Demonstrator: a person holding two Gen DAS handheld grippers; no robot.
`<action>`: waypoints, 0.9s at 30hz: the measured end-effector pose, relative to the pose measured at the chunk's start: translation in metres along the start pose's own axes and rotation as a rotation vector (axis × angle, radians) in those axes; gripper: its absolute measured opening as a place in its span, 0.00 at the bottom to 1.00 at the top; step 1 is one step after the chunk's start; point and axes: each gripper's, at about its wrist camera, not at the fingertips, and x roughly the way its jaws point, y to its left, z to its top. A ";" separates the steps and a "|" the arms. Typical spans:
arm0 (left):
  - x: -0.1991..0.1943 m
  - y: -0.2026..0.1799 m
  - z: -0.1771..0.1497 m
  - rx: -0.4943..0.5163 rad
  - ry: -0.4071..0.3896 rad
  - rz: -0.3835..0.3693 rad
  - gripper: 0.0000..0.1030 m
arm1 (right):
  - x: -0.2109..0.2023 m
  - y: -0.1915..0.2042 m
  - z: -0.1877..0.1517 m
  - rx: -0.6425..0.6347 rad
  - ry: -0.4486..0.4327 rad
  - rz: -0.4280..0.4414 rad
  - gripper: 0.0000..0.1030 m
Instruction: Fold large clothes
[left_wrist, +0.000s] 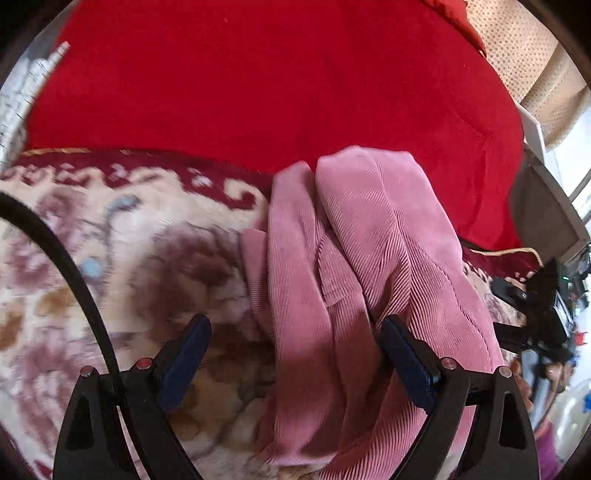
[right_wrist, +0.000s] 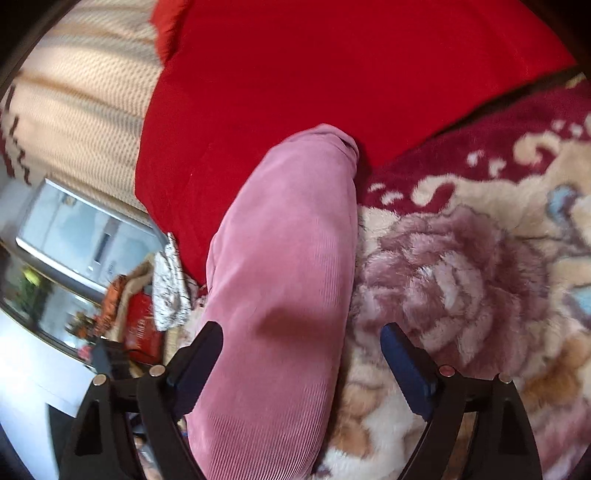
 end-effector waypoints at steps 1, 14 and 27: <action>0.004 0.002 0.000 -0.008 0.009 0.002 0.91 | 0.002 -0.004 0.003 0.013 0.008 0.012 0.87; 0.034 0.029 0.003 -0.147 0.152 -0.278 0.90 | 0.066 0.015 0.024 -0.022 0.117 0.128 0.96; -0.006 -0.031 -0.008 -0.015 0.046 -0.303 0.27 | 0.036 0.047 0.004 -0.159 0.035 0.019 0.48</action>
